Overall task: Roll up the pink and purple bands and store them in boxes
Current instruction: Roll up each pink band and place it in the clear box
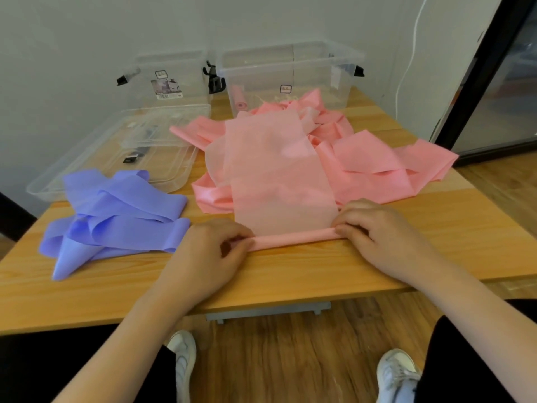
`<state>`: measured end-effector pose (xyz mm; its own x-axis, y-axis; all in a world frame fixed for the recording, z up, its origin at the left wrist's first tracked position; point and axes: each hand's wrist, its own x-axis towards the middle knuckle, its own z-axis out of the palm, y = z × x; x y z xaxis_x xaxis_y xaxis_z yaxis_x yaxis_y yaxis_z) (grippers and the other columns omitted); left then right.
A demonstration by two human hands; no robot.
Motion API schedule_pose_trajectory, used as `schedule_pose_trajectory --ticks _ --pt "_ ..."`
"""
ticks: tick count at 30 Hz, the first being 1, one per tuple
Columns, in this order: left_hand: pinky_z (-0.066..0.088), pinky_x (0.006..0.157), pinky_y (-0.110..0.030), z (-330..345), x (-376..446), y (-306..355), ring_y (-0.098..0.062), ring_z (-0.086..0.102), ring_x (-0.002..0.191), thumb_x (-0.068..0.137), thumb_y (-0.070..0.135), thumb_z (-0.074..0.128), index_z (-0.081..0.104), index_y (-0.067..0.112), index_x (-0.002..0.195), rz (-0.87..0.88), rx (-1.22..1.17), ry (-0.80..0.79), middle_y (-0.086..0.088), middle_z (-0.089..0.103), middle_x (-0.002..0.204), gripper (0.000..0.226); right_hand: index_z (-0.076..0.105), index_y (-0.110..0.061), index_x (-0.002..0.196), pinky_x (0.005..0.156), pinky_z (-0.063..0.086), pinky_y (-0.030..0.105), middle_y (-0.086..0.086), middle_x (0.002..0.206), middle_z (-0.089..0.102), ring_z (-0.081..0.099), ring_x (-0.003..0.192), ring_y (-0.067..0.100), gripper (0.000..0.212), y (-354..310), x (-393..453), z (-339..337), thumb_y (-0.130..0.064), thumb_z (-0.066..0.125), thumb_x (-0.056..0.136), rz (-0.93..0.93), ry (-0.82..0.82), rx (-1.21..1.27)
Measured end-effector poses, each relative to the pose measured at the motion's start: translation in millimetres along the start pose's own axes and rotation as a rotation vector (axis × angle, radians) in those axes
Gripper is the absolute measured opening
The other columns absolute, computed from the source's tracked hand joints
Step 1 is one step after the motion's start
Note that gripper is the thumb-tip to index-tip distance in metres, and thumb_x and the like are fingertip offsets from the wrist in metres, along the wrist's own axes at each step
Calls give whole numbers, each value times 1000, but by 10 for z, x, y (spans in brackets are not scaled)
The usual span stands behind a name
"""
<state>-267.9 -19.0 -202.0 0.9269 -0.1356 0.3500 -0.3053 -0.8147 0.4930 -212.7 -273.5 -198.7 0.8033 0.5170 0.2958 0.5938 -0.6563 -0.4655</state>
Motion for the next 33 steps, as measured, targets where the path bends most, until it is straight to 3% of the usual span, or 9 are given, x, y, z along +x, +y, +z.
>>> schedule_pose_trajectory --ticks 5,10,13,17,20,23,26,30,33 --pt "39 65 -5 45 11 24 2 53 74 80 10 68 61 24 89 -87 -12 77 15 55 78 18 62 -19 95 70 33 13 -12 86 55 45 79 -1 8 -48 5 70 -17 57 89 83 71 -64" --pt "47 64 -22 45 1 27 -9 53 73 78 30 65 68 19 80 -39 70 54 9 56 87 11 62 -17 78 72 33 13 -11 78 52 47 80 8 7 -56 26 56 -13 63 83 31 90 -55" --pt "40 69 -15 15 -2 15 -4 50 80 73 39 59 67 23 84 -28 64 -18 13 57 85 21 67 -17 83 77 38 24 -19 80 52 50 84 10 5 -50 22 22 -22 67 81 -29 -4 -54" --pt "38 66 -8 18 -12 22 0 54 81 84 22 61 67 22 87 -77 12 25 18 59 75 6 69 -13 91 77 36 18 -12 86 57 51 86 9 10 -53 21 25 -14 61 86 4 32 -14" --pt "38 65 -5 41 -20 43 1 53 80 83 15 62 63 26 90 -128 -21 37 18 57 72 13 65 -20 93 70 36 18 -9 88 60 52 83 8 10 -63 13 55 -18 57 89 66 41 9" --pt "41 65 -13 60 -29 47 -5 52 70 80 20 65 58 30 90 -103 63 53 14 53 75 16 55 -25 85 65 39 23 -6 79 56 49 73 6 9 -60 13 63 -23 64 83 102 57 -35" --pt "39 66 -14 52 -21 19 -5 49 75 77 25 64 64 25 88 -34 76 63 10 52 86 11 60 -20 76 70 40 26 -7 80 54 49 77 8 9 -46 30 36 -20 69 78 50 74 -27" --pt "39 73 -13 28 -16 5 -2 49 80 76 44 53 67 23 87 57 27 -54 14 58 83 26 67 -18 82 76 36 21 -12 85 57 46 84 3 14 0 32 -12 -28 73 73 -32 -29 -43" --pt "39 69 -9 27 -13 5 -3 53 78 80 39 52 68 20 86 42 6 -34 15 60 76 26 69 -15 86 75 35 14 -12 84 58 47 84 2 6 10 24 -12 -18 68 81 -48 -10 -32"
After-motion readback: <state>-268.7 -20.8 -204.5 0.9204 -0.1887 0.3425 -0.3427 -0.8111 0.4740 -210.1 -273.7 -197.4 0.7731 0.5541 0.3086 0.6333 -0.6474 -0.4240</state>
